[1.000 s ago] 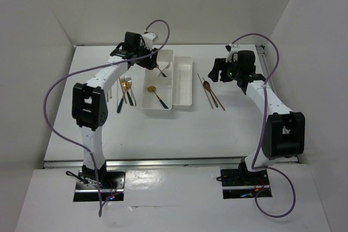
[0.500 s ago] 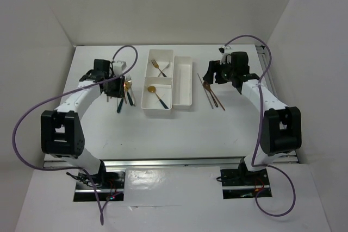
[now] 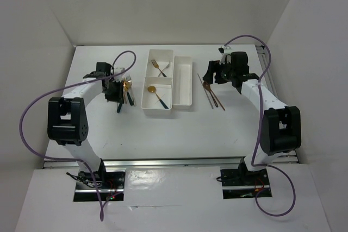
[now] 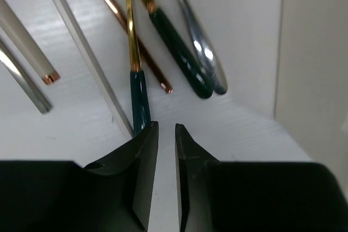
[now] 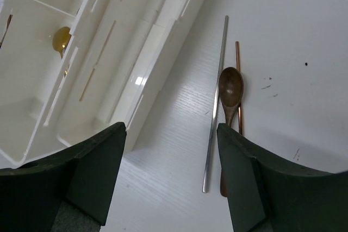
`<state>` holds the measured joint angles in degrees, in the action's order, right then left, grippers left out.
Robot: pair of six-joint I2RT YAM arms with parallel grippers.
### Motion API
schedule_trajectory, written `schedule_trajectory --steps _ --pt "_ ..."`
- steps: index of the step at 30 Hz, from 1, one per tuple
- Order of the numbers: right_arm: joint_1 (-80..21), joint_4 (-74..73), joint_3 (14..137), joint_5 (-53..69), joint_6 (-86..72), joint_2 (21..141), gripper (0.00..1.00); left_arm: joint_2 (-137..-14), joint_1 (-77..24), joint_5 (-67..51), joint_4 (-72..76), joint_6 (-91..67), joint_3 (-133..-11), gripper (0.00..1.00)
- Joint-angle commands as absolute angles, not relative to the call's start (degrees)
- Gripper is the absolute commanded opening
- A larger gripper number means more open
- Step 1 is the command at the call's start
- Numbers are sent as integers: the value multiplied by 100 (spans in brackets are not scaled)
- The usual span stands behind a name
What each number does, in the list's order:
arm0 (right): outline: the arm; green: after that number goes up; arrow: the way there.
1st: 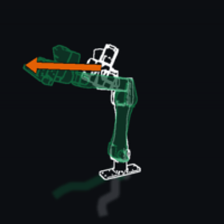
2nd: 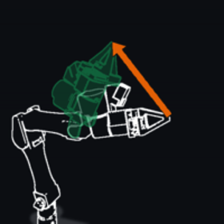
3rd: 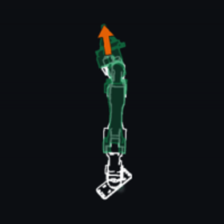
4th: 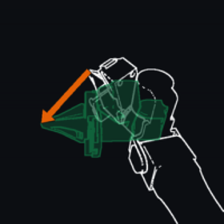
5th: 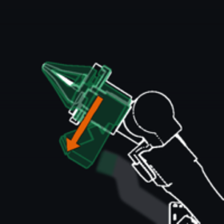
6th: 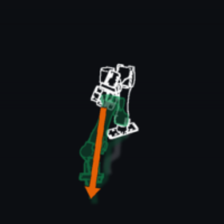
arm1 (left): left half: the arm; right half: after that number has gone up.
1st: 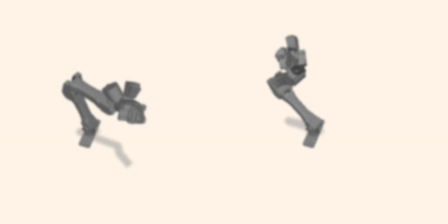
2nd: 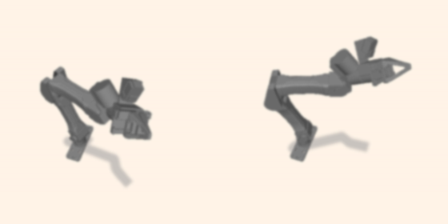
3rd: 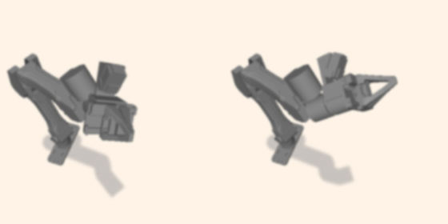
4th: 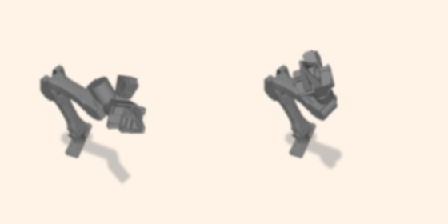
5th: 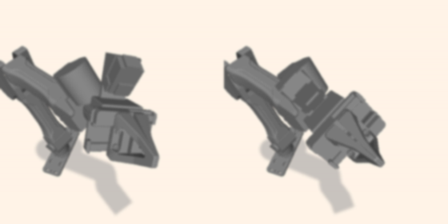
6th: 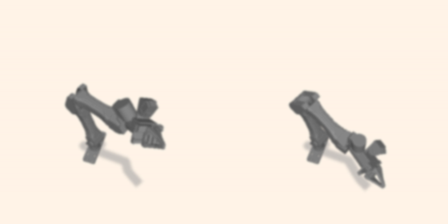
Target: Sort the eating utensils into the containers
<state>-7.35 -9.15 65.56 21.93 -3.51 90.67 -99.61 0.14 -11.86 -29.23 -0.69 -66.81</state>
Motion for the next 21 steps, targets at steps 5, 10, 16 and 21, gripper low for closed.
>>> schedule_trajectory --steps 5,10,16,21 --pt "-791 -756 6574 2276 -360 8921 76 -10633 0 -1854 -2812 -535 -7891 42" --pt "-791 -756 6522 2276 -360 8921 76 -11082 -52 -1829 -2865 -756 -8252 45" --pt "-791 -756 6521 2276 -360 8868 76 -11197 -167 -1363 -2813 -1036 -8253 40" --pt "-738 -756 6521 2276 -360 8868 76 -11381 -290 -1126 -2812 -1142 -8200 40"
